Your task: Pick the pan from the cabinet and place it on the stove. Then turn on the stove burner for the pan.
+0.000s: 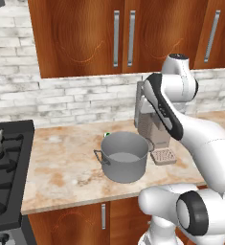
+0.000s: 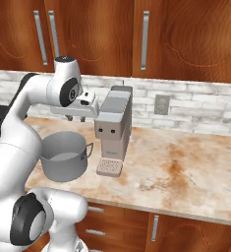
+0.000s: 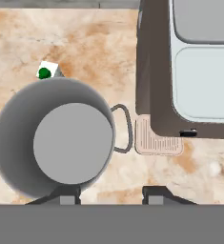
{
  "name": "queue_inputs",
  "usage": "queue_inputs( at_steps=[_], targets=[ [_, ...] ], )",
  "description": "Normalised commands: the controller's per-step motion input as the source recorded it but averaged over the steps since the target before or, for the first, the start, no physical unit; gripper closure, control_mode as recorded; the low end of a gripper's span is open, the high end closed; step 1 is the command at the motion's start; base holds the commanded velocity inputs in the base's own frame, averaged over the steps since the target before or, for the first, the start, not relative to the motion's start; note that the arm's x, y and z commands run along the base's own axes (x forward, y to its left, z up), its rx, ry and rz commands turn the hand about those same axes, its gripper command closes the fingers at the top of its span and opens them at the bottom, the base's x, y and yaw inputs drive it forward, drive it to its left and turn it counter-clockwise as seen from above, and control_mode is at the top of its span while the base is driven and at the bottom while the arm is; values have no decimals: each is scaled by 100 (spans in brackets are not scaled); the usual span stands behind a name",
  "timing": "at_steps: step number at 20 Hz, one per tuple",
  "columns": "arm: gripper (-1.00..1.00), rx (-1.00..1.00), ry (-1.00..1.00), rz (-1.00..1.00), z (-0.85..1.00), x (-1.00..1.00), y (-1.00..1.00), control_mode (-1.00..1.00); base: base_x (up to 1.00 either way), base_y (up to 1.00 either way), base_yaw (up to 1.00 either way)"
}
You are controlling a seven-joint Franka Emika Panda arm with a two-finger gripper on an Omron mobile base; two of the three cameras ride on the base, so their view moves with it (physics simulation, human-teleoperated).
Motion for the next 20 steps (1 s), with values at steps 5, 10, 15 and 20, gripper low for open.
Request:
queue_inputs(
  at_steps=[5,10,15,20],
  targets=[
    [-100,0,-7,0,3,-4,8,-100,0,0,0],
    [-100,0,-30,0,35,-2,30,-100,0,0,0],
    [-100,0,-26,0,51,2,21,-100,0,0,0],
    [-100,0,-18,0,65,19,25,-100,0,0,0]
  ],
)
